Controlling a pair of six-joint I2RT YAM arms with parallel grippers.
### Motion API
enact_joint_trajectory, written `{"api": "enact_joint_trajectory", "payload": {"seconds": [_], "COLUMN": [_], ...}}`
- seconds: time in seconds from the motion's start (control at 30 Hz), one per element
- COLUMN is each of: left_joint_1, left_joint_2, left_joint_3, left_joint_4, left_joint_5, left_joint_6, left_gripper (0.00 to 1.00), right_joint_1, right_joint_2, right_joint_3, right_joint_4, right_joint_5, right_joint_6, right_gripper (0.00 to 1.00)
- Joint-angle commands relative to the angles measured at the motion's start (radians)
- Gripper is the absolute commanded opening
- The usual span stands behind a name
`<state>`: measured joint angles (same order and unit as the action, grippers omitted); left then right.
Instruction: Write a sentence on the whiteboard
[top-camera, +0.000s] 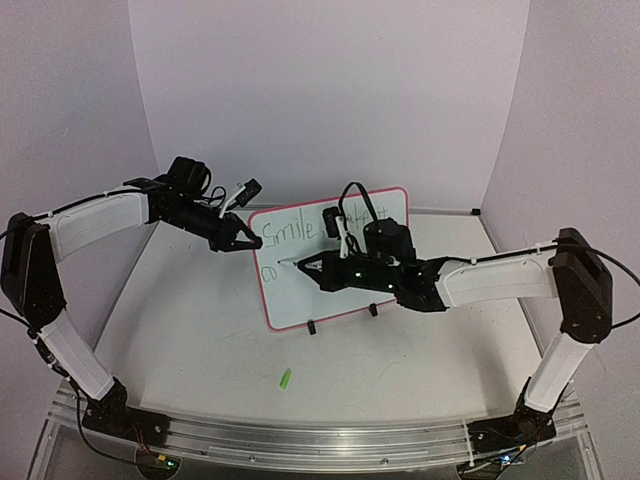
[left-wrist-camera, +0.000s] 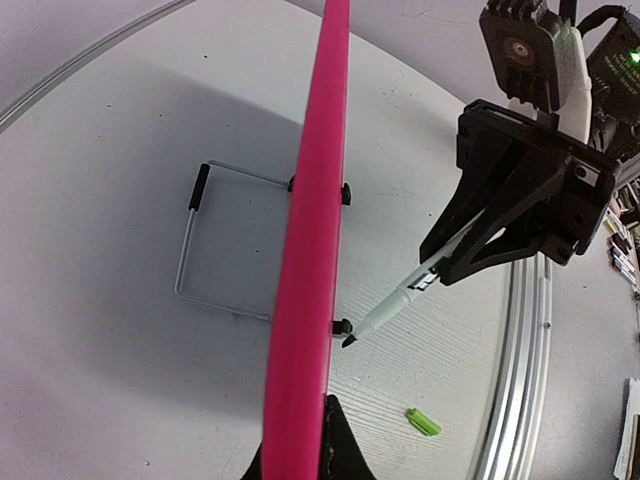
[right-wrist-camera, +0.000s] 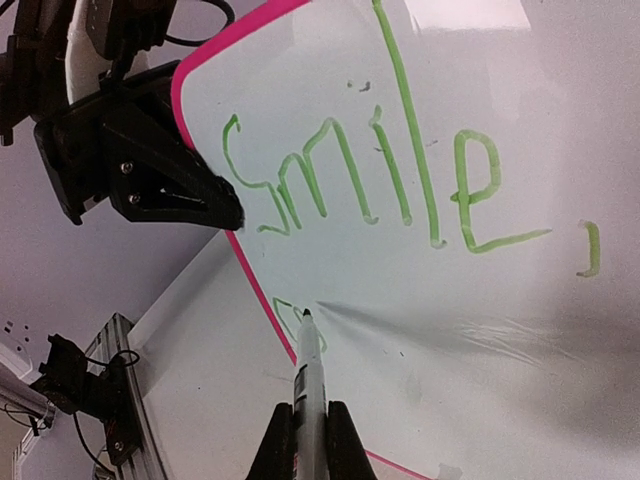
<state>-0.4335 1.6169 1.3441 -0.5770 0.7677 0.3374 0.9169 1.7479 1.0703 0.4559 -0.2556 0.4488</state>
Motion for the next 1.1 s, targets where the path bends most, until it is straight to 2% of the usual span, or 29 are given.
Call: {"api": "enact_joint_trajectory", "payload": {"seconds": [0.0, 1.07], "left_joint_1": [0.001, 0.001], "left_joint_2": [-0.002, -0.005], "left_joint_3": [0.01, 0.011], "left_joint_4": [0.009, 0.008], "left_joint_5": [-0.128, -0.13], "left_joint_6": [0.069, 0.068], "left_gripper": [0.0, 0.0], "right_joint_1": [0.003, 0.003], "right_joint_2": [0.021, 0.036], "right_joint_3": [0.05, 0.012], "right_joint_4": [0.016, -0.034], "right_joint_5": [-0.002, 0.039], "right_joint_6": [-0.011, 0.031], "right_gripper": [0.0, 0.0]}}
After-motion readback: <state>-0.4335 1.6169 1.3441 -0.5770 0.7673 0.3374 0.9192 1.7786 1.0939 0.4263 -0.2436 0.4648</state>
